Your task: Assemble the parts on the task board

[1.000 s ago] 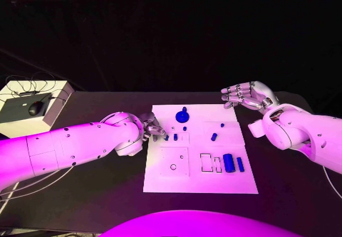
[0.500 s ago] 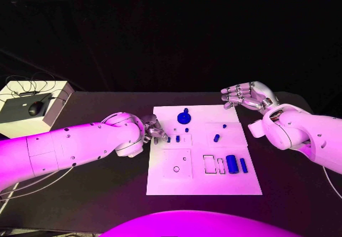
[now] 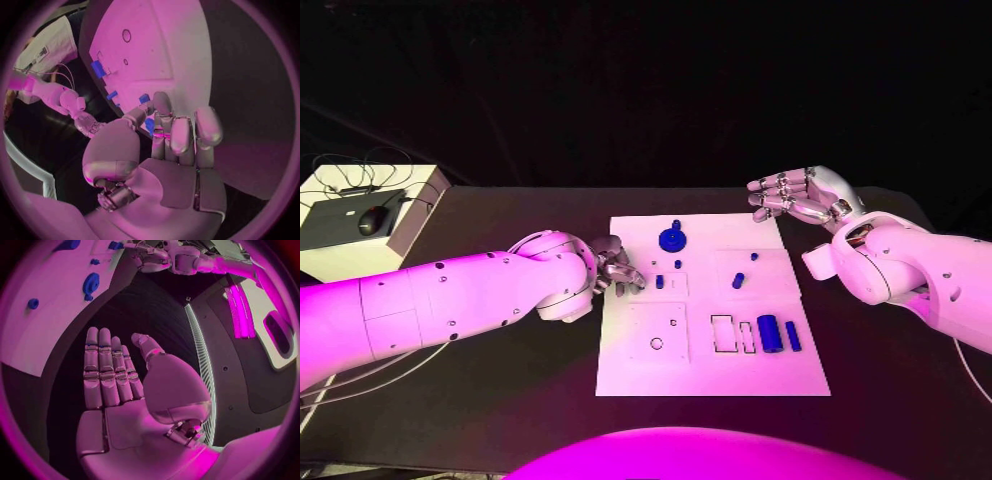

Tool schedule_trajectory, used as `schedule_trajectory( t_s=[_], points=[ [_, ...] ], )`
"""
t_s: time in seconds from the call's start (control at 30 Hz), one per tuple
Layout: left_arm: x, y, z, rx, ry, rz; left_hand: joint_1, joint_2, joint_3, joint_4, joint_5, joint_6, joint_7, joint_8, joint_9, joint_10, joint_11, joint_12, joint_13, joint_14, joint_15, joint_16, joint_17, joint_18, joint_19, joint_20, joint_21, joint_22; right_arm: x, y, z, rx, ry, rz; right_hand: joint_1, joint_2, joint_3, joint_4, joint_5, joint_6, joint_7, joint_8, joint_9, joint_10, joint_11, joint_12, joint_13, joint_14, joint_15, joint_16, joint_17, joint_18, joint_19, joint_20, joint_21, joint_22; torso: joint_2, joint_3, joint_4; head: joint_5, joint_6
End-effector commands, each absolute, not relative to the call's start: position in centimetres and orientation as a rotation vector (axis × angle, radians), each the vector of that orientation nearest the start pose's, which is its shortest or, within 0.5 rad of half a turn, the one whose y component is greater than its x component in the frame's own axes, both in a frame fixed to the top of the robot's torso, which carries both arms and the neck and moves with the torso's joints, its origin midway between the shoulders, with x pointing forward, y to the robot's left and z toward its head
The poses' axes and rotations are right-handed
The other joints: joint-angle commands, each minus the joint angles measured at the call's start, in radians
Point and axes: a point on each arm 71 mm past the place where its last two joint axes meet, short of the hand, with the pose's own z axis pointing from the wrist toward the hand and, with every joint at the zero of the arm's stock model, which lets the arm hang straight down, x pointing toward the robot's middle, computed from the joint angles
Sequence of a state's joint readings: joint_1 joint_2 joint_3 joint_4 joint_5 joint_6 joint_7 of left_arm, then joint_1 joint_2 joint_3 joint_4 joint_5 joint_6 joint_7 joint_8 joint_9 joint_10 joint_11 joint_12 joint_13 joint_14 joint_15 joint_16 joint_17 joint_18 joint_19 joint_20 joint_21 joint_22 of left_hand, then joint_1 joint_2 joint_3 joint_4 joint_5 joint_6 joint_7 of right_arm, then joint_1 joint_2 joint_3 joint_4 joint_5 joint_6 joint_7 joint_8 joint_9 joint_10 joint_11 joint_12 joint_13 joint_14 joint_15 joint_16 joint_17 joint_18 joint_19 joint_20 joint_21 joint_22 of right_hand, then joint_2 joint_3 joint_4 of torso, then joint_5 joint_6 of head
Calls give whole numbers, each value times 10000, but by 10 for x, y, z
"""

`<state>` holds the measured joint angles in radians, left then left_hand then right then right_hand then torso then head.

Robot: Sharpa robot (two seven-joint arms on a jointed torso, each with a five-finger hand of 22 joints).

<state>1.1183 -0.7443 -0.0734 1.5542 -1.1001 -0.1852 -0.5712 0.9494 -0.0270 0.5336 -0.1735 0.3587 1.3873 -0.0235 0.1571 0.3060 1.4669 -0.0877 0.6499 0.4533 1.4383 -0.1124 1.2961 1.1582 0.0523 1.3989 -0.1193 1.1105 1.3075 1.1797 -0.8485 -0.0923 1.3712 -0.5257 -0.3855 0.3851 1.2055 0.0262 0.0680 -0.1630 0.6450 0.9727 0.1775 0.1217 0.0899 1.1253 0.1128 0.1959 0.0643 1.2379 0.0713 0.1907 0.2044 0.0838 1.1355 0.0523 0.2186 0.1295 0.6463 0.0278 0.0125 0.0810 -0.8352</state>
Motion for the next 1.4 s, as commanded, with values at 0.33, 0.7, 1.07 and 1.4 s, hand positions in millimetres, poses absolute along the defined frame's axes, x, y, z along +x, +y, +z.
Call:
schedule_trajectory(
  t_s=[0.33,0.7,1.07,1.4],
  points=[
    [447,165,-271,-3000,22567,-4409,145,123,120,-108,20,141,-98,-56,141,448,-41,57,-16,15,17,40,3,-106,11,1,49,910,501,-251,-206,5863,15113,11937,45,-61,44,-19,37,1,78,-69,-15,69,-15,-38,-15,43,-58,-67,-10,-140,-56,-11,72,23,1,0,-4,-10,1],
    [448,166,-271,-3040,22528,-4467,135,51,101,-150,20,128,-98,-57,154,445,-44,49,-26,10,11,33,-6,-100,-6,-3,23,892,501,-251,-206,5806,15120,11915,45,-61,44,-19,37,1,78,-69,-15,69,-15,-38,-15,43,-58,-67,-10,-140,-56,-11,72,23,1,-1,5,-38,12],
    [446,166,-267,-2965,22681,-4851,974,-1110,-2149,930,35,101,-183,-133,89,408,-68,-126,-67,-36,-22,-98,-152,-84,-102,-40,-180,775,501,-252,-206,5798,15117,11903,45,-61,44,-19,37,1,78,-69,-15,69,-15,-38,-15,43,-58,-67,-10,-140,-56,-11,72,23,0,-2,9,-44,43],
    [451,175,-248,-3123,22781,-5576,2136,-1150,-4642,2095,20,-853,410,-550,-354,-545,279,-937,-248,-691,93,-1409,-1546,135,-874,-21,-1953,-3,502,-253,-206,5806,15115,11877,44,-62,52,-47,36,1,79,-73,-17,72,-15,-44,-14,43,-58,-71,-13,-140,-65,-12,89,37,-1,-16,8,-62,71]
  ],
)
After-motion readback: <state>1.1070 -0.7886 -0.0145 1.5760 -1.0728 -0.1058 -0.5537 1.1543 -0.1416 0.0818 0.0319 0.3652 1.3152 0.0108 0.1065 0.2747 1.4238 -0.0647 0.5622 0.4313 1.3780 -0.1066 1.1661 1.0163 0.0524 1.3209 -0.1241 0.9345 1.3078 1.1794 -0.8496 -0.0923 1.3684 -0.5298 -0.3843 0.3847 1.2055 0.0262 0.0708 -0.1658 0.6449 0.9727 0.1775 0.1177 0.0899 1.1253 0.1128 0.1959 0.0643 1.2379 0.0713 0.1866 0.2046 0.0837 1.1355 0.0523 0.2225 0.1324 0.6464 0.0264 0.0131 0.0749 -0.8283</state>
